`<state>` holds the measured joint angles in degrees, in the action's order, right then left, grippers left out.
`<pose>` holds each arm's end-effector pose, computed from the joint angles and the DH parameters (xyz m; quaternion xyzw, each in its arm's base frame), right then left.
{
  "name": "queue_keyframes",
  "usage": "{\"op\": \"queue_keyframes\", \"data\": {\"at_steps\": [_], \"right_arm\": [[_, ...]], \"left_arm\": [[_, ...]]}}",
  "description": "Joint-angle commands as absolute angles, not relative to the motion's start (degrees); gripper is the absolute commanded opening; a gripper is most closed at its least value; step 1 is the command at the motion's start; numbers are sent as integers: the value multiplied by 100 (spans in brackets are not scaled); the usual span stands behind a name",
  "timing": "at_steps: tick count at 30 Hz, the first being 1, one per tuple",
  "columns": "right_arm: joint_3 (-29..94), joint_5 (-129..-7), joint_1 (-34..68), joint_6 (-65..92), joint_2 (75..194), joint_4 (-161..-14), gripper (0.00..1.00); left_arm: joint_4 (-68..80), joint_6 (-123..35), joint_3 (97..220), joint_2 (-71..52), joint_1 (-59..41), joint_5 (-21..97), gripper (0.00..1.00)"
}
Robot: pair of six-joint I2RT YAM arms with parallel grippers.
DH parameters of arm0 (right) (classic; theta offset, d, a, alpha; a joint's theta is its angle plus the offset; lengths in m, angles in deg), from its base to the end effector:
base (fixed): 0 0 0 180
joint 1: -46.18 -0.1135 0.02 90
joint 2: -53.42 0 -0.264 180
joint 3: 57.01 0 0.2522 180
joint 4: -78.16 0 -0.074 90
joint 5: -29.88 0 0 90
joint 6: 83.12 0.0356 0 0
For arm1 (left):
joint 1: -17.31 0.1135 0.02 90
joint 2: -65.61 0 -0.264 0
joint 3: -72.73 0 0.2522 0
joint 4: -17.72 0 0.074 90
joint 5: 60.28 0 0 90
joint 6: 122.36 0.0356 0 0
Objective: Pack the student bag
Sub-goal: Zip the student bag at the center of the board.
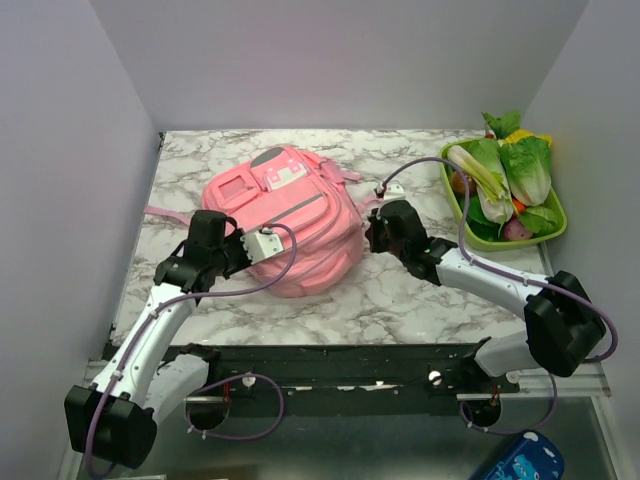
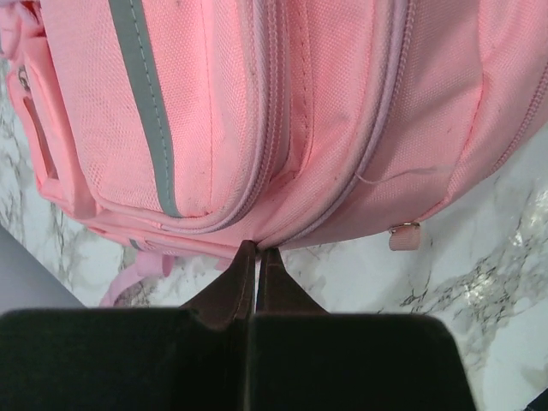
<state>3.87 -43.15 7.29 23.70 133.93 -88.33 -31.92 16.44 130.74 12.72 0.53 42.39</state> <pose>0.2435 0.1831 0.2301 -0.0975 0.8671 0.1053 0.4769 0.1791 -0.0622 0.2703 0.5323 0.7475 0.0081 0.3974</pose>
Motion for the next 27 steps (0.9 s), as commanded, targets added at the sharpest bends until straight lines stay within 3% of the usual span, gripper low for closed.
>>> {"op": "queue_keyframes", "data": {"at_steps": [1,4,5,11,14,18,27], "right_arm": [[185,-4884,936,2252,13340,-9544,1],[114,-5229,655,2305,13322,-9669,1],[114,-5265,594,2305,13366,-9661,1],[-9,-5424,470,2498,13392,-9687,1],[-18,-5300,470,2542,13392,-9696,1],[17,-5099,470,2498,13419,-9731,1],[26,-4861,479,2586,13375,-9757,1]], "left_arm": [[-3807,1863,12780,1367,720,3420,5],[-3953,1441,13358,1077,729,3841,27],[-4076,1318,13612,946,729,4025,42],[-5131,378,15994,14,545,5379,62],[-5238,-185,16638,-303,-323,5381,65],[-4344,-932,16262,-671,-1678,4871,71],[-2733,-1688,16137,-1867,-2066,4125,53]]}}
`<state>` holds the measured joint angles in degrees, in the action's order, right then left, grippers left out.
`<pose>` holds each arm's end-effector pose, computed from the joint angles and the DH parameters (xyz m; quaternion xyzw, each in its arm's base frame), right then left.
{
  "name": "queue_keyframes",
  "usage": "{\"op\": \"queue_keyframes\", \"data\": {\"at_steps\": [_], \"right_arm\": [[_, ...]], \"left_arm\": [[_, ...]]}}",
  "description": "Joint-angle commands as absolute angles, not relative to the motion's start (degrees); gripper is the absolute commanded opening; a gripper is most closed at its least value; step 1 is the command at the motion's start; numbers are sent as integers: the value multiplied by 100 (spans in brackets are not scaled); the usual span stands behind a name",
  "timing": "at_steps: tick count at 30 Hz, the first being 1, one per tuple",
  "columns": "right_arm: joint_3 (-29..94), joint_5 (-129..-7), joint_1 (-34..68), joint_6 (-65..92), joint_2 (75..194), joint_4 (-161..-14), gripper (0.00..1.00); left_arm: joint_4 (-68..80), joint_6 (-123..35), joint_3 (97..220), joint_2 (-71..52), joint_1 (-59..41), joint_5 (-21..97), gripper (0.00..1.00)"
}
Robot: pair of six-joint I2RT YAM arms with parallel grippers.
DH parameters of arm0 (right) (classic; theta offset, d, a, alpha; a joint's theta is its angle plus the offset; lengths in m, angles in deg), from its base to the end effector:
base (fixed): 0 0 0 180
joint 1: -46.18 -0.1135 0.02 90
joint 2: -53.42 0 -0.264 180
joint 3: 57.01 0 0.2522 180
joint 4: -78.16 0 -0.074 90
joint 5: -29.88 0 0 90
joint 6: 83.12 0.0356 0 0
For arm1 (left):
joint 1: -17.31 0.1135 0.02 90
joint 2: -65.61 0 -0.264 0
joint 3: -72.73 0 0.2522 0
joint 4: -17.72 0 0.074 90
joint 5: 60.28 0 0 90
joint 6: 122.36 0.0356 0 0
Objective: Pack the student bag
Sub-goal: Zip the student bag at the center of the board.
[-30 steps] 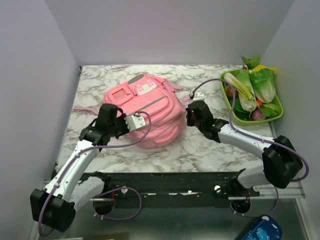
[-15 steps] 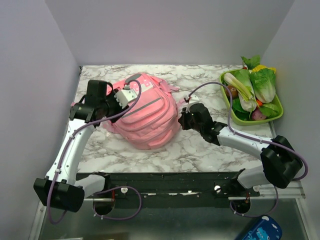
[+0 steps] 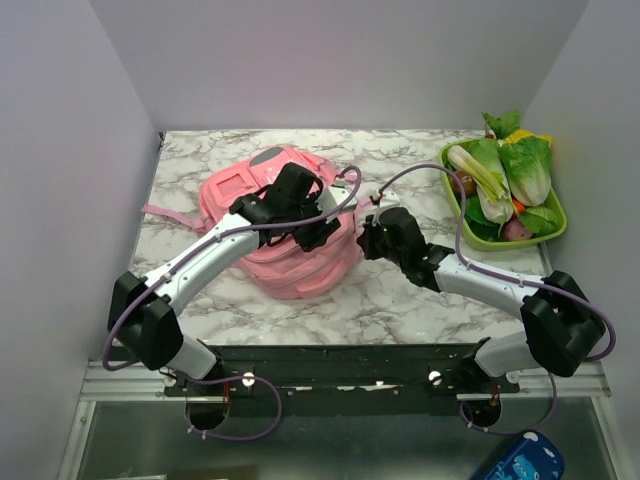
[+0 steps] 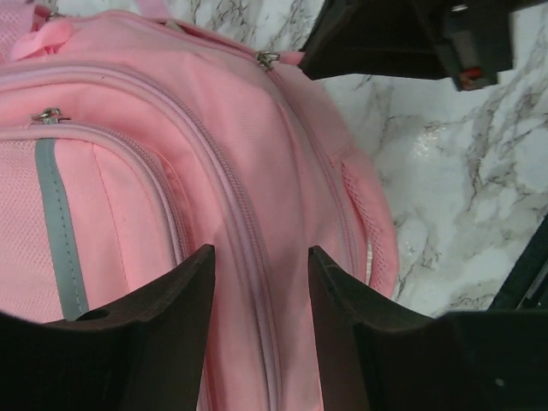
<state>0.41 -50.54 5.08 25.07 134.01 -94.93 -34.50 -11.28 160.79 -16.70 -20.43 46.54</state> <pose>0.2323 0.1948 0.2200 -0.1306 0.8544 0.1833 0.4683 0.2389 -0.1979 0.3220 0.4984 0.7737 -0.1875 0.3433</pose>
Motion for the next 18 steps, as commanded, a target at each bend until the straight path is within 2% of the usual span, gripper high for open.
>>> {"op": "queue_keyframes", "data": {"at_steps": [1,8,18], "right_arm": [[9,-4869,479,2612,13357,-9766,1],[26,-4931,479,2656,13234,-9801,1],[-44,-4940,479,2709,13120,-9792,1]], "left_arm": [[-2637,-1706,16146,-1920,-2058,4036,52],[-2557,-1891,16129,-2254,-2093,3903,40],[-2364,-1812,15821,-2861,-2400,3563,43]]}}
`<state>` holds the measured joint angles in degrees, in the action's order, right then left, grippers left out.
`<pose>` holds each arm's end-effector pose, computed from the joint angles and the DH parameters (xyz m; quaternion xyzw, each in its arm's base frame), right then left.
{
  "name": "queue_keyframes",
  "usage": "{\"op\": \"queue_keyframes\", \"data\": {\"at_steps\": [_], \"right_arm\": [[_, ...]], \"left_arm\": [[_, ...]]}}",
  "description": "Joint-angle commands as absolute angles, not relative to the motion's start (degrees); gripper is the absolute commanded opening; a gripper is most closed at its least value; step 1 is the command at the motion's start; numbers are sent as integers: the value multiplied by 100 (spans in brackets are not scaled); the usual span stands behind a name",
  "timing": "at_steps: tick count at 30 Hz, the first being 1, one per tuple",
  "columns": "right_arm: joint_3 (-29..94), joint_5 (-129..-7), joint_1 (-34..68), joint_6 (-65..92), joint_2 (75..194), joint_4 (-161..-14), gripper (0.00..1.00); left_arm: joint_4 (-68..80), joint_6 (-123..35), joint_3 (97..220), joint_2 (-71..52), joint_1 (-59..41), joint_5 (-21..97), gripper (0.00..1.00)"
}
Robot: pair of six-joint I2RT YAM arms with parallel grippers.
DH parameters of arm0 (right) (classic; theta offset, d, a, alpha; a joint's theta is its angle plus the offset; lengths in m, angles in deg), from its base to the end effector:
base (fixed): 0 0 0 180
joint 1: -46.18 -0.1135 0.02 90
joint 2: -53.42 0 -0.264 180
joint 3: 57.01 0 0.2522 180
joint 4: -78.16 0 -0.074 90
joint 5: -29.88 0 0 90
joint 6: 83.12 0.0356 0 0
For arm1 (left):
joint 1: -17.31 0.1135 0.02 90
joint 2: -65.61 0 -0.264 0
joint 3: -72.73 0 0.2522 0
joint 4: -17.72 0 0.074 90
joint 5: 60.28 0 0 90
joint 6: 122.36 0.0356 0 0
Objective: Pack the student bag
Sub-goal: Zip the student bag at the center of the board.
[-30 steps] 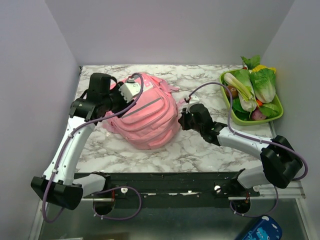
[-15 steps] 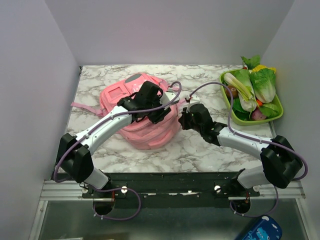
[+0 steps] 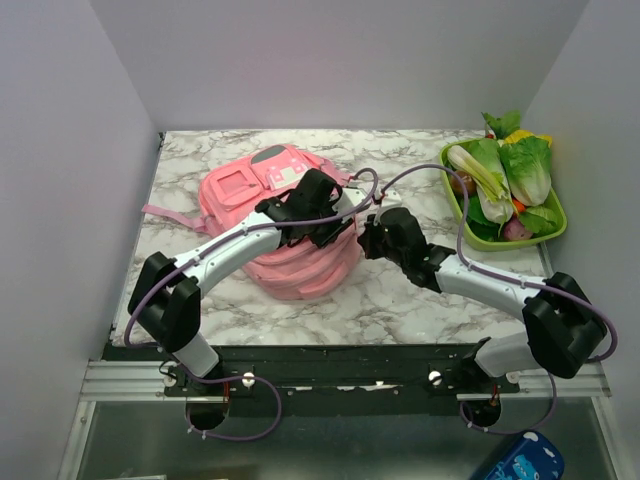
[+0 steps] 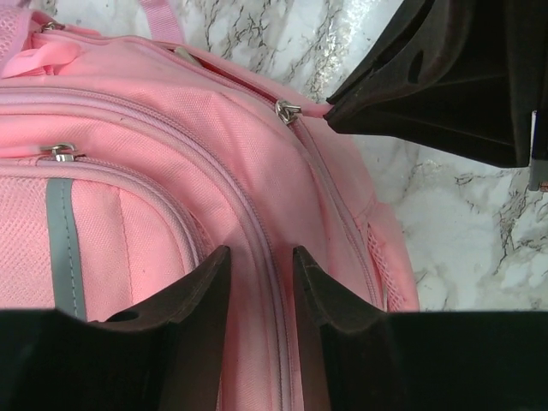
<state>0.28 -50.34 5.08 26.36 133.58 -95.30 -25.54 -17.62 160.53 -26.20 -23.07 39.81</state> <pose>0.2318 0.1942 0.2220 -0.1191 0.8531 0.1900 0.4711 0.2656 -0.2340 0.2796 0.4576 0.8076 -0.1604 0.3357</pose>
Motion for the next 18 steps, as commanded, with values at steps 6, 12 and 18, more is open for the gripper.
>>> {"op": "queue_keyframes", "data": {"at_steps": [6,12,18], "right_arm": [[-115,-4949,479,2771,13067,-9801,1],[-132,-4782,505,2701,13023,-9740,1],[-53,-4606,742,2665,13251,-9573,1]], "left_arm": [[-1898,-1549,15742,-2835,-2400,3016,22],[-2082,-1364,15812,-2932,-2400,3270,0],[-2662,-1180,16049,-2652,-2444,4096,0]]}}
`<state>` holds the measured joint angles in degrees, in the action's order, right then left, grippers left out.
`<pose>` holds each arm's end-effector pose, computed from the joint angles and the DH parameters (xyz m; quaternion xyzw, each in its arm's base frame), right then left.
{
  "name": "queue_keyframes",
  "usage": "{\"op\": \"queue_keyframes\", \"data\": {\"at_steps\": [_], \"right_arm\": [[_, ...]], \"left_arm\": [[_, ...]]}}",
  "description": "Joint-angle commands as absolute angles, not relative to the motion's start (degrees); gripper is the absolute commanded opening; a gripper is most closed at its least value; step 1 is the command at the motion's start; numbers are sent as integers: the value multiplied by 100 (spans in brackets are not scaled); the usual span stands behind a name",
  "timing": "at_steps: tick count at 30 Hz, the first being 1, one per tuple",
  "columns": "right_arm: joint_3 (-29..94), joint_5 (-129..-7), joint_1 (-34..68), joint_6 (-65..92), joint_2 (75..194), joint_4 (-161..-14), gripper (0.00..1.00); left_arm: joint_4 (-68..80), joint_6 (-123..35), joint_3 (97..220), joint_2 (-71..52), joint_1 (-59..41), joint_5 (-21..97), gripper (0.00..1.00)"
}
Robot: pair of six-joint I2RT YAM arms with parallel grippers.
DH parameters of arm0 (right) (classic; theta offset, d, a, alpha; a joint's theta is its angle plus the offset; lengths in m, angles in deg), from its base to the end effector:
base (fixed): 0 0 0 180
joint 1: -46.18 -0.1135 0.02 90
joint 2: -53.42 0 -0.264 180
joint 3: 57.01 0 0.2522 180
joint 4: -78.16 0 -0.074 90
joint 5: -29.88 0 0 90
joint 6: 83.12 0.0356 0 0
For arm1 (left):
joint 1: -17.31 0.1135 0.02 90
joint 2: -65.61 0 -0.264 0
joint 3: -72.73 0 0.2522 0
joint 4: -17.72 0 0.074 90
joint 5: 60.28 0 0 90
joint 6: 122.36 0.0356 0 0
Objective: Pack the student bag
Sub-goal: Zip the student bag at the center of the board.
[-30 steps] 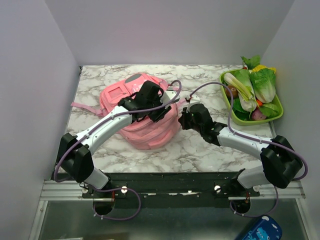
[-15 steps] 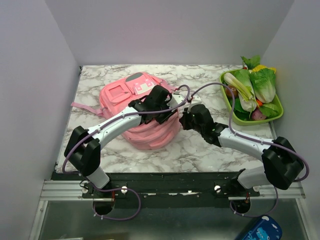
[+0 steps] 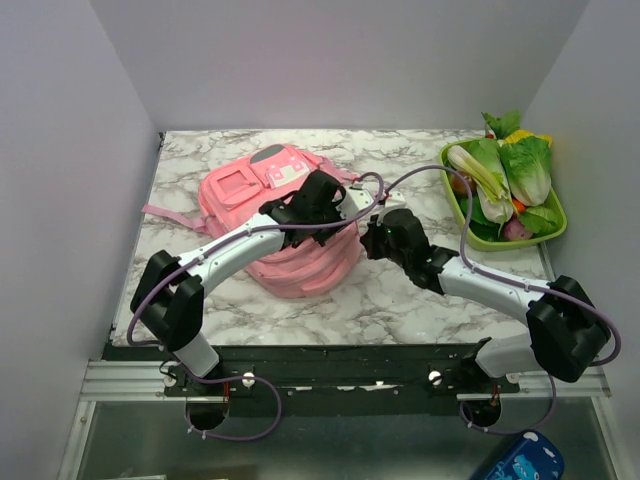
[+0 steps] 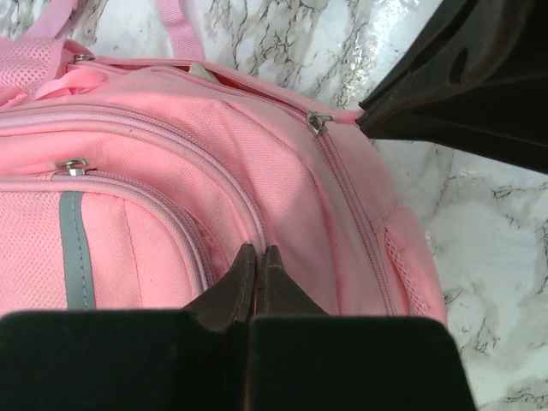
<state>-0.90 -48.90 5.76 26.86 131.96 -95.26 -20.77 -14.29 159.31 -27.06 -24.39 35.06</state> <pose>0.2298 0.1866 0.2232 -0.1033 0.8527 0.1812 0.4789 0.2674 -0.2426 0.2736 0.4747 0.7900 -0.1210 0.3687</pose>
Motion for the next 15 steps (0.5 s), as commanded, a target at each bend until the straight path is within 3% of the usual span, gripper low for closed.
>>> {"op": "queue_keyframes", "data": {"at_steps": [1,7,15], "right_arm": [[-27,-4571,786,2665,13278,-9512,1],[193,-4509,1059,2648,13463,-9335,1],[246,-4984,1076,2490,13392,-9493,1]], "left_arm": [[-2880,-1127,16093,-2572,-2444,4228,0],[-4189,-618,16208,-1975,-2523,5264,0],[-5333,288,15988,-1517,-2716,5793,0]]}}
